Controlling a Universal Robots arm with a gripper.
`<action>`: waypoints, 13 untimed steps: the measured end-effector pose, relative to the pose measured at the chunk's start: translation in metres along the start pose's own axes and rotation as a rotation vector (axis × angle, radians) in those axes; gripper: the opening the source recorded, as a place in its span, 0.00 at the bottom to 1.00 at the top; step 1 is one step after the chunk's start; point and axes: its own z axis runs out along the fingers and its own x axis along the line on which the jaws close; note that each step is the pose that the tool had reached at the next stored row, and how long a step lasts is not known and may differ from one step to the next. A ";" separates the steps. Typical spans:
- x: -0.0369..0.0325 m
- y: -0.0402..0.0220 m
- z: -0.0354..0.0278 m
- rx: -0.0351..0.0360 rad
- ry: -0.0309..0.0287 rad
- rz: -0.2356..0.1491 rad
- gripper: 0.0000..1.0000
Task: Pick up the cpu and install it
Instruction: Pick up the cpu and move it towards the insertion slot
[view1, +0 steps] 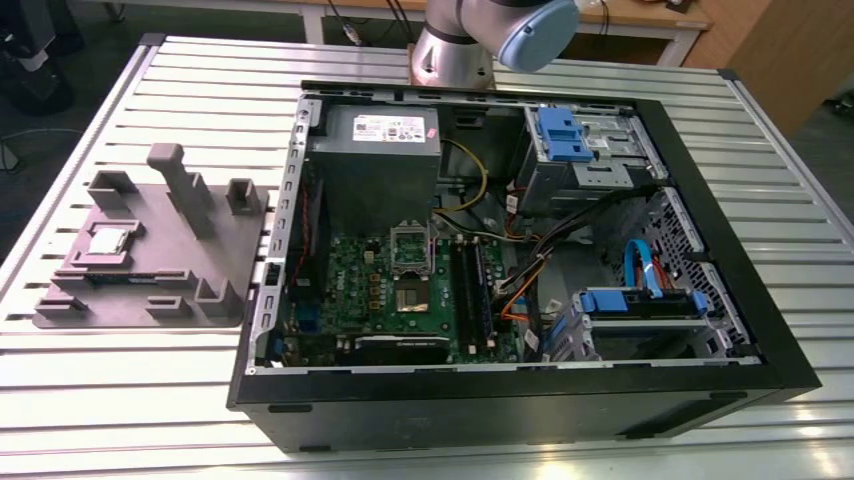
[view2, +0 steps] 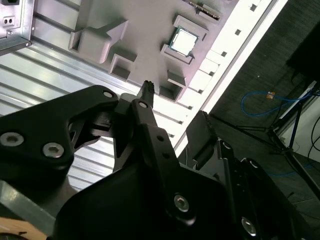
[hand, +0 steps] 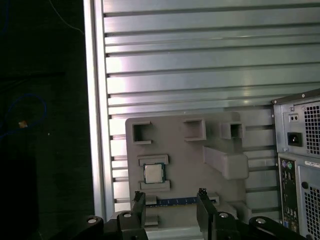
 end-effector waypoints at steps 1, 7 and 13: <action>0.0000 0.0000 0.0000 0.0000 0.0000 0.000 0.53; 0.0011 -0.0002 0.0022 0.0006 0.0082 -0.038 0.53; 0.0012 -0.0004 0.0059 0.0005 0.0083 -0.039 0.53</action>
